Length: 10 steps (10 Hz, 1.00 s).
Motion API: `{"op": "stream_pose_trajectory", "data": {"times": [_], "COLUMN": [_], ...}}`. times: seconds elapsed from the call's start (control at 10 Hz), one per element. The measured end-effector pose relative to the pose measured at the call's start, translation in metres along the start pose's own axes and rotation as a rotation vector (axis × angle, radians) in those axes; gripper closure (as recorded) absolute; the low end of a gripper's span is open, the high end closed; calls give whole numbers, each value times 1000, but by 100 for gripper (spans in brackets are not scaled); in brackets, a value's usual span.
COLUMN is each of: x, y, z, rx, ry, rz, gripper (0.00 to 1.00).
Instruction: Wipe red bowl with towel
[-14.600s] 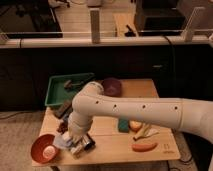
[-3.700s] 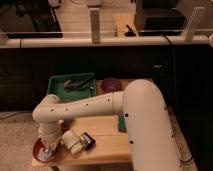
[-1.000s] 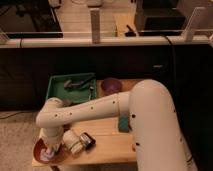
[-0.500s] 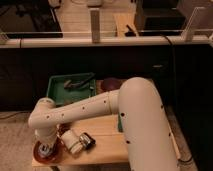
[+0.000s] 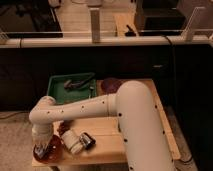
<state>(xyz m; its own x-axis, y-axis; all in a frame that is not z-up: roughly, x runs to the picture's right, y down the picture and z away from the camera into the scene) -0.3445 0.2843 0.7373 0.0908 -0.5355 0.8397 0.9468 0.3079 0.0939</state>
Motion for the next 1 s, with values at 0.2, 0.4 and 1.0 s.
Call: {"op": "stream_pose_trajectory", "data": {"times": [0.2,0.4,1.0], "x": [-7,-16,4], "y": [0,18,42], "z": [1,-4,-19], "rx": [1,-25,-101], "ry": [-32,-59,-47], "rz": [-30,-66,-3], "gripper": [100,100,100]}}
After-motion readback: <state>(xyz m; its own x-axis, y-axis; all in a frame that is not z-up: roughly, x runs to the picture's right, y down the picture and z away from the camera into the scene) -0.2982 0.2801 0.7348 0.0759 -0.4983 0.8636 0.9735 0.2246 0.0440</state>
